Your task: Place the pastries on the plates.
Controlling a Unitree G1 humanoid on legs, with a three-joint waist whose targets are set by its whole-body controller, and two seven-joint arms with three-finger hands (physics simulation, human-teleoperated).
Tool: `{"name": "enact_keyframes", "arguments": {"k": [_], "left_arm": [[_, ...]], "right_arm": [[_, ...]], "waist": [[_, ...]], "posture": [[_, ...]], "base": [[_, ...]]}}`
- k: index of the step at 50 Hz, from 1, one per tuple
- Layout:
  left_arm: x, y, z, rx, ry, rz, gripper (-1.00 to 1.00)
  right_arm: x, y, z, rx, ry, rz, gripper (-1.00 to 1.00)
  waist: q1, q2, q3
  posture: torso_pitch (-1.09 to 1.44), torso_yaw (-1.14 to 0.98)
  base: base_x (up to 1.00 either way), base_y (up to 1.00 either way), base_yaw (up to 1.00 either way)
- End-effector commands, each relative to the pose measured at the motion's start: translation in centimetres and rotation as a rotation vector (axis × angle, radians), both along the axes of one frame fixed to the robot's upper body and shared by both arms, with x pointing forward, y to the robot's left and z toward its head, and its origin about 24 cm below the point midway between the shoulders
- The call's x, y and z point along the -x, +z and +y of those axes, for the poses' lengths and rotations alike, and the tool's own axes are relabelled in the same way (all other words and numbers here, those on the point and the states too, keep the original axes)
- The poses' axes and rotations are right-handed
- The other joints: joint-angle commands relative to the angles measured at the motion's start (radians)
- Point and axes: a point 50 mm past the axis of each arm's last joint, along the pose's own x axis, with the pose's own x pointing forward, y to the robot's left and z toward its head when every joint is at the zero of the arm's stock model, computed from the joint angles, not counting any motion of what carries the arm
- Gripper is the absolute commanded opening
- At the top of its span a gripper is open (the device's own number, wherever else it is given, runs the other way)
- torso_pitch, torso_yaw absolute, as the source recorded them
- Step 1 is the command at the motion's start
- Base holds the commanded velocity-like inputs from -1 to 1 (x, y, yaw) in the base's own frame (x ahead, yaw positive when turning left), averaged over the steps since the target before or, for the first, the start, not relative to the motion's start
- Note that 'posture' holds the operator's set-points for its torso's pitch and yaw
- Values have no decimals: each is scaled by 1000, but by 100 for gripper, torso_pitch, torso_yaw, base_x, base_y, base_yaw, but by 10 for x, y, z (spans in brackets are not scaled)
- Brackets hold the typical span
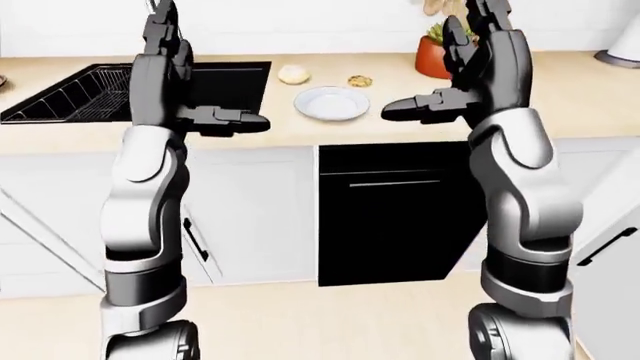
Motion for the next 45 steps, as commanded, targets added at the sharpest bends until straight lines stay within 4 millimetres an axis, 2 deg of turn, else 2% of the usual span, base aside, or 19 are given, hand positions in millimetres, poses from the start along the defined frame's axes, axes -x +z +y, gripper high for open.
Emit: {"name": "enact_keyframes", "arguments": {"k": [1, 3, 8, 13, 15, 16, 17, 19, 24, 27, 28, 29, 30, 31, 35, 38, 40, 42, 45], "left_arm": [[5, 19, 6, -8, 22, -77, 100], [5, 20, 5, -9, 21, -79, 100], [5, 19, 5, -14, 23, -80, 100], [5, 18, 6, -18, 25, -80, 100], [5, 17, 6, -20, 25, -81, 100], [5, 17, 6, -19, 26, -81, 100], [5, 17, 6, -20, 26, -80, 100], [5, 16, 5, -16, 27, -77, 100], [4, 13, 5, -17, 27, -73, 100], [5, 13, 5, -15, 29, -73, 100], [5, 13, 5, -15, 30, -73, 100], [5, 13, 6, -15, 30, -75, 100], [5, 14, 6, -15, 31, -75, 100], [5, 14, 6, -16, 31, -75, 100], [5, 14, 5, -17, 31, -75, 100], [6, 15, 5, -17, 27, -76, 100], [7, 17, 5, -19, 27, -78, 100], [7, 17, 5, -20, 26, -78, 100], [7, 19, 5, -20, 24, -80, 100]], "right_arm": [[6, 16, 6, 7, 22, -75, 100], [5, 17, 7, 10, 24, -77, 100], [6, 16, 8, 13, 29, -78, 100], [6, 14, 8, 22, 24, -76, 100], [6, 13, 8, 29, 26, -73, 100], [6, 13, 8, 39, 24, -74, 100], [7, 13, 9, 45, 26, -74, 100], [7, 12, 9, 51, 24, -77, 100], [7, 11, 8, 51, 25, -74, 100], [7, 11, 9, 50, 27, -76, 100], [7, 11, 9, 51, 28, -76, 100], [8, 11, 9, 52, 27, -76, 100], [8, 11, 9, 52, 30, -79, 100], [8, 11, 9, 52, 30, -78, 100], [8, 10, 9, 53, 32, -75, 100], [8, 12, 10, 59, 35, -81, 100], [9, 13, 10, 46, 35, -81, 100], [9, 14, 11, 50, 38, -84, 100], [9, 14, 11, 46, 43, -84, 100]], "waist": [[6, -6, -21], [-2, 17, -27], [4, 11, -21], [-1, 34, -37], [0, 69, -47], [0, 99, -52], [-5, 54, -50], [0, 95, -42], [8, 72, -52], [2, 33, -40], [-3, -1, -49], [-6, -8, -69], [-13, 4, -58], [-19, -1, -53], [-25, 15, -52], [-29, 57, -41], [-25, 45, -46], [-26, 50, -54], [-33, 85, -49]], "posture": [[0, 0], [0, 0], [0, 0], [0, 0], [0, 0], [0, 0], [0, 0], [0, 0], [0, 0], [0, 0], [0, 0], [0, 0], [0, 0], [0, 0], [0, 0], [0, 0], [0, 0], [0, 0], [0, 0]], "base": [[50, -32, 0], [49, -23, 0], [48, -2, 0], [17, 0, 0], [0, 0, 0], [0, 0, 0], [0, 0, 0], [3, 4, 0], [9, 13, 0], [9, 15, 0], [10, 16, 0], [12, 16, 0], [17, 26, 0], [19, 28, 0], [21, 24, 0], [20, 26, 0], [20, 53, 0], [19, 52, 0], [20, 51, 0]]}}
